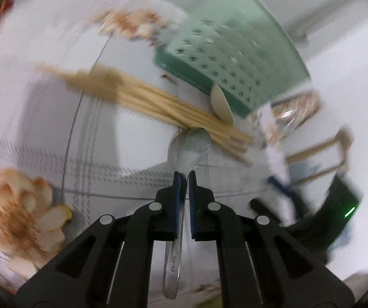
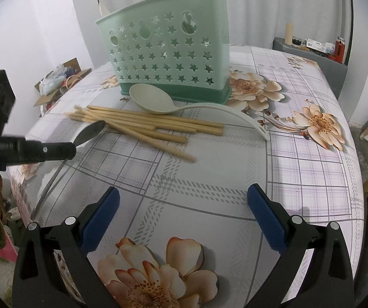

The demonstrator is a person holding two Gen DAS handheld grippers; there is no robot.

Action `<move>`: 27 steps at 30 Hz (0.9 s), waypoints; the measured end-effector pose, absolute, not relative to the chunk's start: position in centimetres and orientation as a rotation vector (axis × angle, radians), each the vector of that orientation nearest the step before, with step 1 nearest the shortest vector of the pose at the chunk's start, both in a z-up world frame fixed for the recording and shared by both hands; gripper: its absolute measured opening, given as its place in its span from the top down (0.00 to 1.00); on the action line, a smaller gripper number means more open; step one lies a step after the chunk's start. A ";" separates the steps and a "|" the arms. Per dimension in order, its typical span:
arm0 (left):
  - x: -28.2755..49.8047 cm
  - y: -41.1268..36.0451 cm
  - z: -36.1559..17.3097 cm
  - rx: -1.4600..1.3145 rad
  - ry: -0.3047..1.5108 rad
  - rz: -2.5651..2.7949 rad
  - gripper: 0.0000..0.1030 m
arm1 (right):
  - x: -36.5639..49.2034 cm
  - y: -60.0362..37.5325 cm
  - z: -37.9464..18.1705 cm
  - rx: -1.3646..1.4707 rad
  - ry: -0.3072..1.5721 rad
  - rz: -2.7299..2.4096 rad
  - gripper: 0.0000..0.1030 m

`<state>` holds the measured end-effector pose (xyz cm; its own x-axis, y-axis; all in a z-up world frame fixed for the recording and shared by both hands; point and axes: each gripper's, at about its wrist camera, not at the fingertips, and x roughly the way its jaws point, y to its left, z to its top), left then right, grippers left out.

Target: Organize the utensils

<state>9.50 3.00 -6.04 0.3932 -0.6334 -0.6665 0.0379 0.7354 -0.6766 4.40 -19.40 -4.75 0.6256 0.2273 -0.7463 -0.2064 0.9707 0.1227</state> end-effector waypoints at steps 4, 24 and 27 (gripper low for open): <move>9.4 4.8 -7.2 -0.806 1.103 -0.445 0.95 | 4.4 -19.4 -4.7 0.027 0.859 0.249 0.06; 9.7 5.1 -4.7 -0.532 1.012 -0.299 0.62 | 4.4 -19.4 -4.8 0.026 0.859 0.249 0.06; 10.3 3.9 -4.4 -0.409 0.999 -0.318 0.56 | 4.4 -19.4 -4.8 0.026 0.859 0.249 0.06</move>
